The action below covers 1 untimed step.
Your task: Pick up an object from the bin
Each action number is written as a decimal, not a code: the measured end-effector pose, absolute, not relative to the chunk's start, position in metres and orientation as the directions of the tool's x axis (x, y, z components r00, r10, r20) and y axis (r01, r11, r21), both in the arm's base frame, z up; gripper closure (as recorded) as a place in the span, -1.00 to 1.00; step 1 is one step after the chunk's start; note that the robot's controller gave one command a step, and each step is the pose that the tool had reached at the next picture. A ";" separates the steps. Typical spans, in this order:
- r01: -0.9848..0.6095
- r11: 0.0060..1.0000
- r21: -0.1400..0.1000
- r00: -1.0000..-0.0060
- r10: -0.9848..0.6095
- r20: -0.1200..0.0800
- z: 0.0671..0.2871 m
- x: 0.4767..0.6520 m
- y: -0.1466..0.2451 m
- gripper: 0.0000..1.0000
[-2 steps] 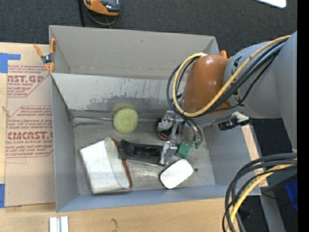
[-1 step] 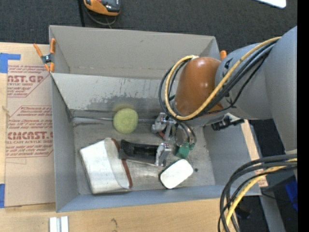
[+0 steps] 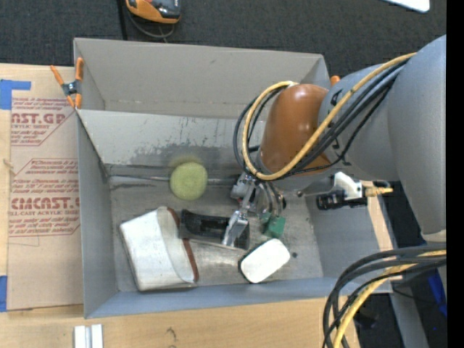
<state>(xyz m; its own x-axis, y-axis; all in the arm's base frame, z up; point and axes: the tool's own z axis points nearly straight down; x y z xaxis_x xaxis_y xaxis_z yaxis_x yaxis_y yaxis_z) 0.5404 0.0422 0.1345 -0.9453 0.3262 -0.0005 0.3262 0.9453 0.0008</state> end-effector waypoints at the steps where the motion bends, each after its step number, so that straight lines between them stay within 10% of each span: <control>1: 0.165 0.986 0.000 -0.986 0.165 -0.002 0.082 0.540 0.042 -1.00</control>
Offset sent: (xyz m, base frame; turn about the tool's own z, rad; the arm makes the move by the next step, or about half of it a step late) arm -0.0015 0.0001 -0.0645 -0.0095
